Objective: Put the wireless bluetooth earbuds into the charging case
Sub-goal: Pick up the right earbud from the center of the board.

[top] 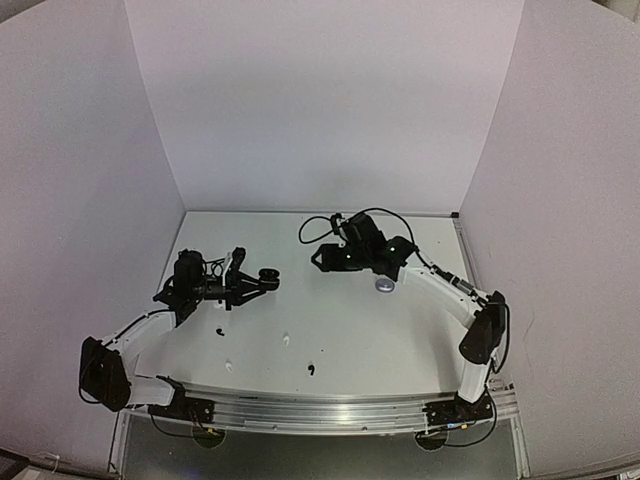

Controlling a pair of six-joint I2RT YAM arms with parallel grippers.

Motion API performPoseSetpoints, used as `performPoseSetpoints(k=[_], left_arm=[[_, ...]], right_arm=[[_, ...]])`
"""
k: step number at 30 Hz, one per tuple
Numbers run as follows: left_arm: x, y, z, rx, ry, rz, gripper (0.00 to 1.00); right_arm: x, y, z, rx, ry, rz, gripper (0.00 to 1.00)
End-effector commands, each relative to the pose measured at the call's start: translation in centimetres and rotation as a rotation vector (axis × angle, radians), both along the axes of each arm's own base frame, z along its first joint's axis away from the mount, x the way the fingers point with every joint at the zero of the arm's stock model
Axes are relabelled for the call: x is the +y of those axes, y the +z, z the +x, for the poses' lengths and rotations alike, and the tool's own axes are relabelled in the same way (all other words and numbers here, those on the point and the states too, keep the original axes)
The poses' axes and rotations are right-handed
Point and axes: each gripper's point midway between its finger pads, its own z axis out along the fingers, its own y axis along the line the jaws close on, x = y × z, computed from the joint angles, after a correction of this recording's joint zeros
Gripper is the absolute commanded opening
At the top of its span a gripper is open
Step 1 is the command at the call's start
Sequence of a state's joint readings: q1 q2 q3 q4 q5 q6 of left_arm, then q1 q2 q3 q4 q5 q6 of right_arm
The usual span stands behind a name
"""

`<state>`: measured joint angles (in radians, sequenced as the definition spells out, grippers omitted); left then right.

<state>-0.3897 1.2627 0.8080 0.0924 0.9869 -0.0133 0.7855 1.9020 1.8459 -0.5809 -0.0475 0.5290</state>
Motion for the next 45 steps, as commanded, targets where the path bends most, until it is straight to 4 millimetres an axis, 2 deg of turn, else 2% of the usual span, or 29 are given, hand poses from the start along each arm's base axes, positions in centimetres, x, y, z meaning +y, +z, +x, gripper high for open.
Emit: performPoseSetpoints(k=[1,5,9,14,19,25,29,45], left_arm=[[1.2,1.9,0.8,-0.08,0.147,-0.062,0.0],[2.1,1.6,-0.4,-0.091,0.187,-0.092,0.0],[2.9,0.5,-2.1,-0.082,0.195,-0.13,0.0],[3.6,-0.4,-3.7,-0.071,0.212,-0.161,0.0],[4.1,-0.2,-4.4,-0.094,0.22,-0.166,0.0],[4.0,-0.5,-4.5,-0.084,0.21,-0.178,0.0],[3.8,-0.6,-4.5,-0.085,0.199,-0.177,0.0],[3.8,-0.8,-4.2,-0.086,0.21,-0.171,0.0]], right_arm=[[-4.7,-6.8,-4.9,0.134,-0.158,-0.372,0.62],[-3.2,-10.8,-9.6,0.248,-0.114,-0.443,0.63],[-0.2,-14.6,-14.8,0.321,0.011,-0.517,0.63],[1.6,-18.8,-19.1,0.424,0.064,-0.593,0.6],[2.2,-21.0,-19.7,0.471,0.032,-0.619,0.48],[3.4,-21.9,-19.0,0.456,0.025,-0.62,0.42],[4.0,-22.5,-19.3,0.474,0.039,-0.619,0.38],[3.0,-24.8,-20.8,0.515,0.057,-0.698,0.32]])
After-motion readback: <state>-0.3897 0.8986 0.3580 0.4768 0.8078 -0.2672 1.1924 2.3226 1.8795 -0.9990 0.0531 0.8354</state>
